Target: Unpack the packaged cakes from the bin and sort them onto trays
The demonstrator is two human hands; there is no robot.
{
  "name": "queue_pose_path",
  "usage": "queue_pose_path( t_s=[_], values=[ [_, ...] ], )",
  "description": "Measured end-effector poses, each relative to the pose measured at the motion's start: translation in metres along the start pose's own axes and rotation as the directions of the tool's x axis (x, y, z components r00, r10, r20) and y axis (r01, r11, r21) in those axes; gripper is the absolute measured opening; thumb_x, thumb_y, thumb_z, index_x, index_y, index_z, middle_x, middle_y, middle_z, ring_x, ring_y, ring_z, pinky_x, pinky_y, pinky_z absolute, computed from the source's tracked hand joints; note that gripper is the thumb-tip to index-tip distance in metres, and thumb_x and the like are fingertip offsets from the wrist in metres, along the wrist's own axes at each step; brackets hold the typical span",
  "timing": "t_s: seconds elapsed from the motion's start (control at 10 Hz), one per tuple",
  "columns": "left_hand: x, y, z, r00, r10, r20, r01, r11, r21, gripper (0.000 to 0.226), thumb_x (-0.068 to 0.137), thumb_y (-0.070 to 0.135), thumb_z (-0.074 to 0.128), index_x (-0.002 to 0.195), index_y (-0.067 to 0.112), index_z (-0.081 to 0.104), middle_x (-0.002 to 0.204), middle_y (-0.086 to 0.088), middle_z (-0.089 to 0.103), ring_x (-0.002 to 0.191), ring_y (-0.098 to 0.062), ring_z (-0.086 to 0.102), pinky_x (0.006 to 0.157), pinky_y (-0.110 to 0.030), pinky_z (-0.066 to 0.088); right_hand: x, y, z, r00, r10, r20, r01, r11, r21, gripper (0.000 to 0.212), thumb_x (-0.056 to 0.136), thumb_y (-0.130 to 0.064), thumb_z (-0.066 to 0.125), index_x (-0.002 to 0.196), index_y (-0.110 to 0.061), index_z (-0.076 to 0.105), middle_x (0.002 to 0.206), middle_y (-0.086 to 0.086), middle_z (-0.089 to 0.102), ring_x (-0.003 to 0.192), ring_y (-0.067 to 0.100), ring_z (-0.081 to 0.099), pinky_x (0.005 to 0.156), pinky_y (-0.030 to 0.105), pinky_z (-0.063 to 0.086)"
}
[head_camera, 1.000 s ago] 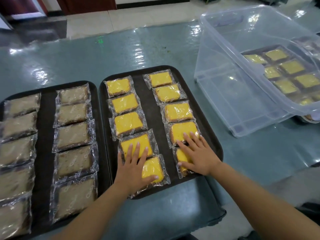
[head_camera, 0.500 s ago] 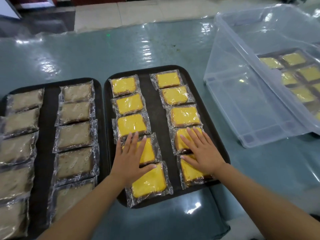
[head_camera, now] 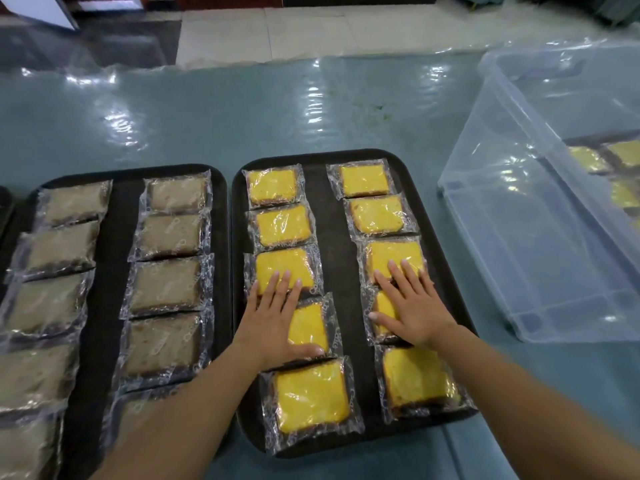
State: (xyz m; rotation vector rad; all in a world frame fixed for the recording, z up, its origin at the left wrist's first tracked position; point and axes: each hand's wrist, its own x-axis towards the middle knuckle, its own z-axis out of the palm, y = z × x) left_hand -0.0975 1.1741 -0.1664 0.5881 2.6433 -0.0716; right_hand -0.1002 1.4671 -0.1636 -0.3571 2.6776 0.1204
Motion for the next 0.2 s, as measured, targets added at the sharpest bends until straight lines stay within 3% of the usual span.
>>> queue_pose_path(
  t_s=[0.2],
  values=[
    [-0.005, 0.005, -0.011, 1.0, -0.022, 0.012, 0.022, 1.0, 0.005, 0.116, 0.067, 0.091, 0.016, 0.141, 0.017, -0.032, 0.147, -0.009, -0.04, 0.134, -0.027, -0.039, 0.113, -0.053, -0.014, -0.003, -0.008, -0.017, 0.999, 0.021, 0.035, -0.02, 0.999, -0.035, 0.084, 0.077, -0.078, -0.01, 0.144, -0.03, -0.026, 0.153, 0.004, -0.029, 0.139, 0.028, -0.03, 0.116, 0.049, -0.012]
  ],
)
